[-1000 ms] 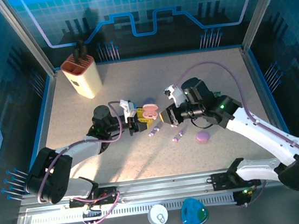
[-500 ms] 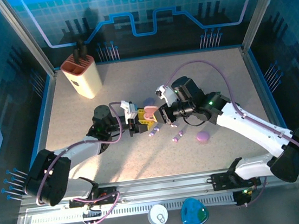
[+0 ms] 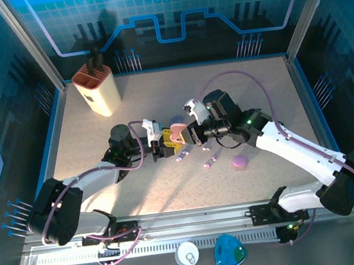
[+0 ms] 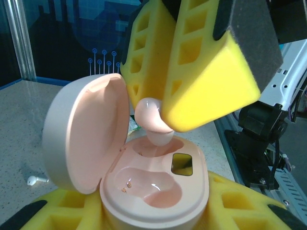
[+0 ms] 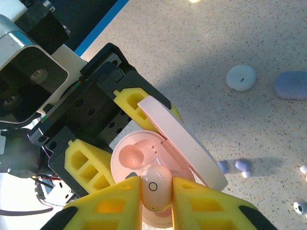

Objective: Insert wireless bluetooth earbuds into charging case

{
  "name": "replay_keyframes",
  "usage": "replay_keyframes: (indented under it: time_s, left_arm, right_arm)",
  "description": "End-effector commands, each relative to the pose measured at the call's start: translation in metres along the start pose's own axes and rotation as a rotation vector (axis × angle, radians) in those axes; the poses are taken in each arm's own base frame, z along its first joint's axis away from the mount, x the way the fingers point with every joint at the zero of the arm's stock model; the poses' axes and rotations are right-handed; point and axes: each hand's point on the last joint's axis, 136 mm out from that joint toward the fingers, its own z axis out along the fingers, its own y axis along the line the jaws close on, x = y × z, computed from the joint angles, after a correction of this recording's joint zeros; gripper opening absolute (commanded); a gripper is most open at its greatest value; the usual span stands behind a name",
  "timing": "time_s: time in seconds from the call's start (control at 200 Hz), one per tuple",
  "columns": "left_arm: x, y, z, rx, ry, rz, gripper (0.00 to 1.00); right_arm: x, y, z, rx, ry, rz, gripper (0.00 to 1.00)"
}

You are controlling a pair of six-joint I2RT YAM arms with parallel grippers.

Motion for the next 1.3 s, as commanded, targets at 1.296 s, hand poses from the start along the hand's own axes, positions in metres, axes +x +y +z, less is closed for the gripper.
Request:
replay_keyframes:
  time_s: [1.296]
  left_arm:
    - [-0.026, 0.029, -0.041, -0.234, -0.122, 0.088, 0.34]
  right_arm:
    - [0.061, -0.147, 0.040, 0.225, -0.100, 0.421, 0.53]
